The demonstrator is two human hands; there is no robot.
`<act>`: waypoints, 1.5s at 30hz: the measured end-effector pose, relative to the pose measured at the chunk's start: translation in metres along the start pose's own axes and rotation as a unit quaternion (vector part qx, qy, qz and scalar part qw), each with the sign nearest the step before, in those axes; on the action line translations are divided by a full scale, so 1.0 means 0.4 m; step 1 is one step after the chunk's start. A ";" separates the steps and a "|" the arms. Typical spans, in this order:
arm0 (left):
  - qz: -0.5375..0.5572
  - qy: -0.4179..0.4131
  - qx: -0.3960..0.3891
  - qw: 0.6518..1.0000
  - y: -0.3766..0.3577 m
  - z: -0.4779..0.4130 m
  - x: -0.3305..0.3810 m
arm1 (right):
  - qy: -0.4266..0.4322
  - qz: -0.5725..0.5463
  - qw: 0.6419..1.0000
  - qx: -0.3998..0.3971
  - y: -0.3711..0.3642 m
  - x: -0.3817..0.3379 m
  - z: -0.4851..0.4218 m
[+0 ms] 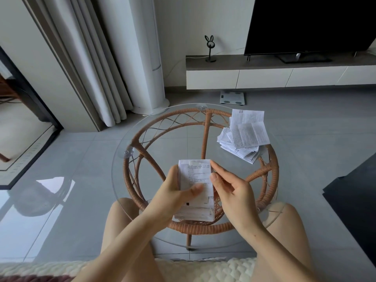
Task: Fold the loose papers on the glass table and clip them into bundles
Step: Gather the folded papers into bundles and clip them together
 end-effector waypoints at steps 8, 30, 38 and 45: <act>-0.098 -0.114 -0.024 0.988 -0.026 0.017 0.037 | 0.063 0.114 0.991 0.035 0.001 -0.018 0.014; 0.060 -0.010 -0.007 0.998 0.003 -0.012 0.026 | -0.056 -0.072 0.991 -0.098 0.035 -0.039 -0.001; -0.054 -0.042 0.031 0.997 -0.014 -0.009 0.034 | -0.070 -0.019 0.997 0.007 0.061 -0.035 0.006; -0.048 -0.019 0.009 0.999 -0.014 -0.016 0.026 | -0.013 0.090 0.996 -0.005 0.061 -0.050 0.000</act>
Point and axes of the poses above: each hand's wrist, its own z-axis away from the middle knuckle, its own y-axis out of the back of the hand, x = y × z, the point moved 5 cm from there along -z, towards the middle knuckle, and after that the axes turned 11 degrees about -x, right-handed, at the moved point
